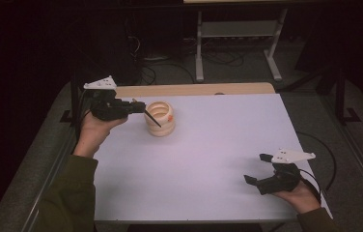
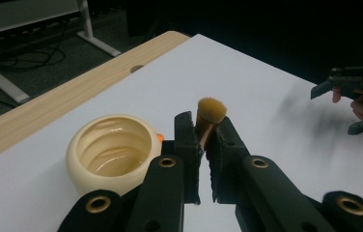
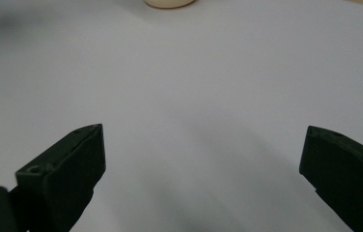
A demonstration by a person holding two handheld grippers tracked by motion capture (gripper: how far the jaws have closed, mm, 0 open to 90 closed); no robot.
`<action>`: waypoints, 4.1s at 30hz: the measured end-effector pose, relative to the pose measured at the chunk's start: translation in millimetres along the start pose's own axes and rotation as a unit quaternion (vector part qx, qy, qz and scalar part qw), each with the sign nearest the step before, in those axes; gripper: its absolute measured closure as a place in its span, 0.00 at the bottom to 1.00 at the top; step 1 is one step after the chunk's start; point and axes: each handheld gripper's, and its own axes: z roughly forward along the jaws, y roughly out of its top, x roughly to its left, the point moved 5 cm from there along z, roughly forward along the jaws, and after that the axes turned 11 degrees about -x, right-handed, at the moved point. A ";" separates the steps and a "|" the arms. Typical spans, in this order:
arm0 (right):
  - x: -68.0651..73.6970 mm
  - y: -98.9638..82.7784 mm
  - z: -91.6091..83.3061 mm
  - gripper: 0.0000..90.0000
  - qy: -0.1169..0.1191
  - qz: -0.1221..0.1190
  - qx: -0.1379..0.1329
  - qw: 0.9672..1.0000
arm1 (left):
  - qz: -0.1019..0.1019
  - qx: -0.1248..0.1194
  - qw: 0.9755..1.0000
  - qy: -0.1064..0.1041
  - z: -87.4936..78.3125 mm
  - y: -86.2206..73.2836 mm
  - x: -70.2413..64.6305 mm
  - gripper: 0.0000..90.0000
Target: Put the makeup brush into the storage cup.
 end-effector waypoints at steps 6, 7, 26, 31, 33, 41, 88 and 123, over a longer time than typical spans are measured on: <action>-0.5 -0.3 -0.5 0.02 -0.001 -0.001 0.000 1.000 | 0.003 -0.004 1.000 0.007 1.1 4.0 5.6 0.93; -0.4 -0.4 -0.3 0.02 0.000 0.000 0.000 1.000 | 0.004 -0.004 1.000 0.011 2.0 5.0 7.9 0.93; -0.4 -1.6 -0.1 0.02 0.002 0.000 0.002 1.000 | 0.010 -0.006 0.999 0.053 8.0 4.6 24.1 0.93; -0.2 -1.7 -0.6 0.02 0.002 0.002 0.003 1.000 | 0.009 -0.003 0.998 0.063 9.8 1.8 29.3 0.93; -0.2 -2.0 -0.6 0.02 0.002 0.002 0.004 1.000 | 0.009 -0.002 0.998 0.064 10.3 1.0 30.7 0.93; 0.0 -2.3 -0.6 0.02 0.003 0.001 0.005 1.000 | 0.013 0.007 0.997 0.082 14.7 -3.7 36.5 0.93; 1.2 -3.2 -1.4 0.02 0.007 0.004 0.007 1.000 | 0.009 0.048 0.993 0.103 39.2 -29.3 51.0 0.52; 1.9 -3.4 -2.6 0.02 0.000 0.001 0.006 1.000 | 0.003 0.011 0.994 0.109 10.1 -53.0 29.3 0.08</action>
